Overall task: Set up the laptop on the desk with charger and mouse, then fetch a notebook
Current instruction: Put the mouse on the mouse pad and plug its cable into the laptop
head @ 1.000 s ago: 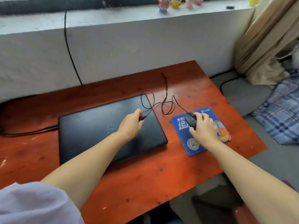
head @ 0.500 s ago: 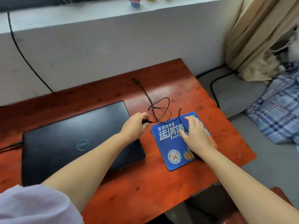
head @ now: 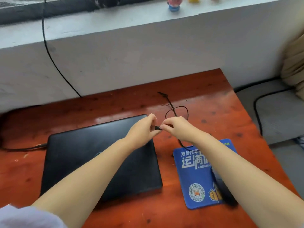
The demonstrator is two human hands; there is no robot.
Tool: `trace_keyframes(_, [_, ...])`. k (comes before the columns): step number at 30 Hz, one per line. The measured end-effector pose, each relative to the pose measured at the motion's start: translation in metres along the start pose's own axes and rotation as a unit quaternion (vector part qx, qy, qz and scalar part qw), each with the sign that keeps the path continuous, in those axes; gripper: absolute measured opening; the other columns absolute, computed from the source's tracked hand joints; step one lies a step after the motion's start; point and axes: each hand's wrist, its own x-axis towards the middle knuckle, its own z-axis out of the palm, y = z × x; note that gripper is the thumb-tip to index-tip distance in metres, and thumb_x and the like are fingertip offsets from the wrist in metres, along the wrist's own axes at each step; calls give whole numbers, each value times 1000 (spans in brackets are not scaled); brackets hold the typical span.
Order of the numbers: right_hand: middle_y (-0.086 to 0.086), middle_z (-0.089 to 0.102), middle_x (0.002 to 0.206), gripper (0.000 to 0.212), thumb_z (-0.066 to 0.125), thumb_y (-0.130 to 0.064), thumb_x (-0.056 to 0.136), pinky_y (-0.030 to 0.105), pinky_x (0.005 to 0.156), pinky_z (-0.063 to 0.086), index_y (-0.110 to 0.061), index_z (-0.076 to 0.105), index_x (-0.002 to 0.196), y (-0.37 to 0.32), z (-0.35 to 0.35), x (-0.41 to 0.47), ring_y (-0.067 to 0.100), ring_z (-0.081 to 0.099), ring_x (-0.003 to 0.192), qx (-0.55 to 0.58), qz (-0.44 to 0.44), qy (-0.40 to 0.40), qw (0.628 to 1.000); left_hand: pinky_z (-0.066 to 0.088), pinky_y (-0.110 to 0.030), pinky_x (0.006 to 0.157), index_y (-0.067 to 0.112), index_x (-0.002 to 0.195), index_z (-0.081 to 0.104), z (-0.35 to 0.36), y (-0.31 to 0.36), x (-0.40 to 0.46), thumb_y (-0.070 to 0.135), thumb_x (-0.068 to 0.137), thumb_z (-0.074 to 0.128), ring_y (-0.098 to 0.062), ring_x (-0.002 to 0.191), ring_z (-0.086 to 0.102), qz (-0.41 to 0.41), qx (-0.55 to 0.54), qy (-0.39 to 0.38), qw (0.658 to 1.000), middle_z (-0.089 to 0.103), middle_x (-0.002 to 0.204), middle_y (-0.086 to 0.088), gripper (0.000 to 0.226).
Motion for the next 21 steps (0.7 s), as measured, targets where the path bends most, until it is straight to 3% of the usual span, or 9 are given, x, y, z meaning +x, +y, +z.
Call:
trace_keyframes(4, [8, 68, 91, 27, 48, -35, 94, 39, 77, 50, -15, 65, 99, 29, 7, 20, 28, 60, 86, -16, 82, -20, 996, 44, -37, 90, 14, 116, 52, 1, -21, 26, 29, 90, 55, -24, 108, 50, -32, 93, 35, 995, 57, 115, -5, 30])
trace_keyframes(7, [-8, 67, 74, 21, 48, -36, 93, 32, 68, 47, -23, 63, 89, 40, 19, 33, 17, 60, 71, 32, 97, -29, 994, 42, -42, 94, 9, 120, 54, 2, -31, 50, 33, 93, 47, -29, 116, 46, -91, 140, 36, 985, 53, 123, -11, 37])
trace_keyframes(12, [-16, 71, 68, 19, 45, -37, 92, 27, 68, 51, -29, 61, 86, 49, 32, 47, 4, 63, 58, 68, 117, -25, 990, 45, -39, 79, 6, 99, 57, 11, -31, 84, 46, 91, 41, -34, 103, 56, -152, 171, -7, 973, 60, 108, -15, 44])
trace_keyframes(17, [-19, 70, 65, 19, 45, -39, 91, 24, 59, 44, -31, 61, 84, 54, 32, 47, -3, 62, 54, 80, 118, -20, 990, 39, -30, 65, 10, 68, 58, 9, -33, 88, 38, 85, 43, -31, 75, 55, -158, 179, -4, 971, 53, 79, -7, 37])
trace_keyframes(19, [-17, 69, 66, 18, 45, -41, 91, 26, 61, 44, -34, 61, 87, 52, 31, 47, 1, 62, 60, 65, 113, -19, 991, 37, -29, 64, 9, 68, 60, 6, -33, 88, 33, 83, 42, -29, 69, 49, -158, 193, -6, 968, 52, 74, -6, 34])
trace_keyframes(21, [-16, 68, 79, 20, 45, -42, 92, 31, 72, 48, -35, 63, 98, 50, 29, 45, 9, 62, 76, 57, 100, -15, 993, 37, -28, 65, 10, 71, 63, 1, -32, 88, 33, 83, 40, -30, 70, 49, -169, 199, -22, 965, 54, 74, -6, 34])
